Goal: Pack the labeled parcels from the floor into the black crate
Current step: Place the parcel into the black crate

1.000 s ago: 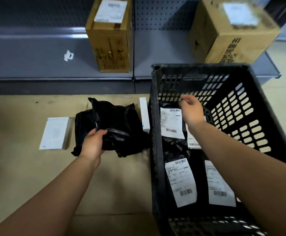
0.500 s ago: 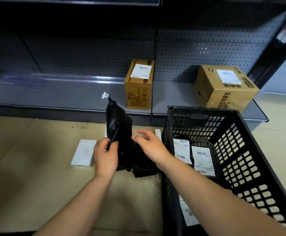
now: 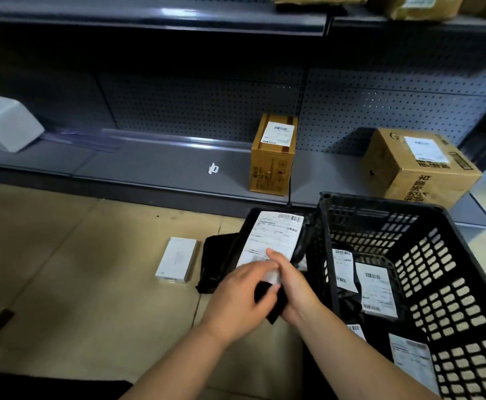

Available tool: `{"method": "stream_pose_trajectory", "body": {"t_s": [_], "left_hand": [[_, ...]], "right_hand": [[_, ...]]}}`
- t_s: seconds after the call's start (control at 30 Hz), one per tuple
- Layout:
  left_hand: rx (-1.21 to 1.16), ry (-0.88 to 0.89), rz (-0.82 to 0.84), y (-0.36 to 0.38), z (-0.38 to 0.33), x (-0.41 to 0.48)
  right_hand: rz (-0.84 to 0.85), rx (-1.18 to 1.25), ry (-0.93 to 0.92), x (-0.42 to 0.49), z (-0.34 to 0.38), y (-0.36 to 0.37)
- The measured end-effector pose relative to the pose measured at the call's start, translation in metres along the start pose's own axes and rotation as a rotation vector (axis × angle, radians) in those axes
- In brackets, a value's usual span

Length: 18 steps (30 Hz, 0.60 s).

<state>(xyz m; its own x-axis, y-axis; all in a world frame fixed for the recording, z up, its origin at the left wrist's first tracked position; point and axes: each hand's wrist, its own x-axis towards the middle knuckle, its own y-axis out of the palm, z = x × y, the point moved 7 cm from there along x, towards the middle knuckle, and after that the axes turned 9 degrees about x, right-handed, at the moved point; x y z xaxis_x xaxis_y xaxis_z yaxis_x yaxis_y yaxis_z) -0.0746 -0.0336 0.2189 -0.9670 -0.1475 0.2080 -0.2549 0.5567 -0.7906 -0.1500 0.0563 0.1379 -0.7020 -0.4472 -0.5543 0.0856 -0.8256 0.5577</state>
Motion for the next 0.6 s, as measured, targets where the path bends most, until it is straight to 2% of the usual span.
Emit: {"method": "stream_pose_trajectory", "body": {"t_s": [0.07,0.17,0.27,0.4,0.6], "left_hand": [[-0.185,-0.179,-0.016,-0.008,0.020,0.001],[-0.246,-0.413,-0.119,-0.012,0.062,0.004],[-0.474,-0.635,-0.059,-0.004,0.088,0.003],[-0.695,-0.678,0.037,0.002,0.083,0.002],[-0.823,-0.698,-0.021,0.014,0.073,0.014]], "right_hand": [[-0.002,-0.001,-0.031,0.000,0.006,-0.015],[0.034,-0.085,-0.002,-0.005,0.012,-0.020],[0.061,-0.183,0.045,-0.009,0.015,-0.018],[0.110,-0.278,0.057,-0.013,0.022,-0.014],[0.118,-0.256,0.017,-0.015,0.049,-0.024]]}}
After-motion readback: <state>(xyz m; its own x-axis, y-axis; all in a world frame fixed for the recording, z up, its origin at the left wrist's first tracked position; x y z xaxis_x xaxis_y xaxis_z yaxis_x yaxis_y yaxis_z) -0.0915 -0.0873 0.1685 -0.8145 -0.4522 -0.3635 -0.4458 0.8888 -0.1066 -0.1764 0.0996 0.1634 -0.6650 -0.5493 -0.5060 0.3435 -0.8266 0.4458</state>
